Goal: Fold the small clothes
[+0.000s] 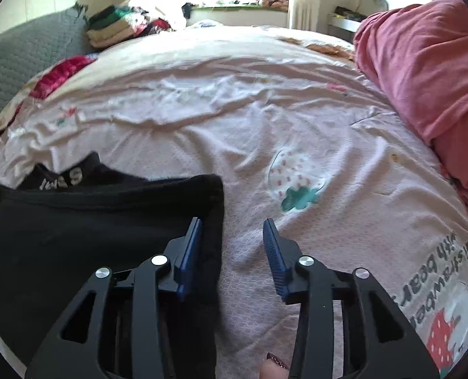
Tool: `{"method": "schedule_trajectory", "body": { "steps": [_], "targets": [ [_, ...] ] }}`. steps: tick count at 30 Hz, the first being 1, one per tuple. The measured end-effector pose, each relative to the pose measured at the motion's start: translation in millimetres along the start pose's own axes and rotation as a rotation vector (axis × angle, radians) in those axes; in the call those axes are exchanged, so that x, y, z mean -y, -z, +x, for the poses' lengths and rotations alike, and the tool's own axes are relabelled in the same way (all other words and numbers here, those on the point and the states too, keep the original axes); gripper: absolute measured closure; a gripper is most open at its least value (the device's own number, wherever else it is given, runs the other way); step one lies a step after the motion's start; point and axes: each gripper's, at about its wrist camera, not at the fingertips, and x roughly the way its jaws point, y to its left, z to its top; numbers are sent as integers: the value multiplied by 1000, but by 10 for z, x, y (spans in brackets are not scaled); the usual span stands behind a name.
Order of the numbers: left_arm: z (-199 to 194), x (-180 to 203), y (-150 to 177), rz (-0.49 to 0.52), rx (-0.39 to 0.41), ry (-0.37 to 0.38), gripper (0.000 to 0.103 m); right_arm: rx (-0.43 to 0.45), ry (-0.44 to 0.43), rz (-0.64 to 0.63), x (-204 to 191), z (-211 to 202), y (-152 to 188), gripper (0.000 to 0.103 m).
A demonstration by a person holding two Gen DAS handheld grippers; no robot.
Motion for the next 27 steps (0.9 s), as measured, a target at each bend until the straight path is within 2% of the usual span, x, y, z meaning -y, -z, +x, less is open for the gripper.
{"method": "schedule_trajectory", "body": {
  "steps": [2, 5, 7, 12, 14, 19, 25, 27],
  "targets": [
    [-9, -9, -12, -7, -7, 0, 68, 33, 28, 3, -7, -101, -23, 48],
    [-35, -32, -31, -20, -14, 5, 62, 70, -7, -6, -77, -262, -53, 43],
    [-58, -44, -46, -26, -15, 7, 58, 98, -38, -31, -194, -381, -57, 33],
    [-135, -90, -95, -51, 0, 14, 51, 139, -140, -108, -577, -634, -5, 18],
    [-166, -110, -117, -59, 5, 18, 42, 146, -183, -152, -769, -719, 41, 15],
    [-202, -178, -175, -86, 6, 18, 32, 137, -289, -280, -1332, -922, 254, 12],
    [-204, -309, -213, -129, -18, 41, 30, 118, -386, -442, -2033, -1070, 617, 9],
    [-215, -344, -219, -138, -25, 49, 30, 115, -395, -488, -2223, -1090, 739, 9]
  ]
}}
